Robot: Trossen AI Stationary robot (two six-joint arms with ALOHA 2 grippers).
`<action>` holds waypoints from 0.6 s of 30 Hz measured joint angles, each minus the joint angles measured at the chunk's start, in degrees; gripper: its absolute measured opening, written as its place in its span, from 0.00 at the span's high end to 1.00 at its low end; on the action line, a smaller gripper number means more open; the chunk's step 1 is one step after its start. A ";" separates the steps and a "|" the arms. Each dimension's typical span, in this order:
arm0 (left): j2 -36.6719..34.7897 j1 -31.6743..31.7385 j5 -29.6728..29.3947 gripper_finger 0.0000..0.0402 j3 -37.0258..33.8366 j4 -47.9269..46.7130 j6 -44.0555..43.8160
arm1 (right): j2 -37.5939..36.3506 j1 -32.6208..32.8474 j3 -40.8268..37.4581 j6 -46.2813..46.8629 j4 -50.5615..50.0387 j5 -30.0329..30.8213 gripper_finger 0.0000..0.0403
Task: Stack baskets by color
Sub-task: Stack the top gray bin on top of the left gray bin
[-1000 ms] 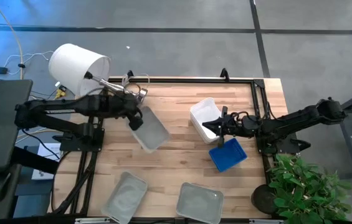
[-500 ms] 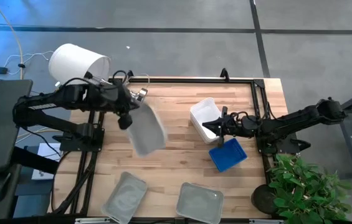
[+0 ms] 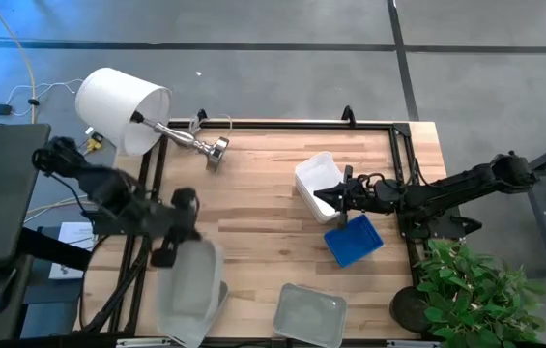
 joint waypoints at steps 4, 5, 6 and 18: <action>4.68 -6.25 -0.26 1.00 2.43 -2.35 -2.42 | 0.00 0.00 -0.01 0.03 -0.59 0.00 1.00; 5.84 -7.41 -0.26 1.00 3.28 -3.09 -2.55 | 0.00 0.01 0.00 0.04 -0.67 0.00 1.00; 6.96 -8.52 -0.28 1.00 4.02 -3.54 -2.61 | 0.00 0.00 -0.01 0.06 -0.83 0.00 1.00; 15.01 -14.52 -2.78 1.00 4.98 -3.80 7.80 | 0.07 0.00 -0.02 1.81 -1.79 0.00 1.00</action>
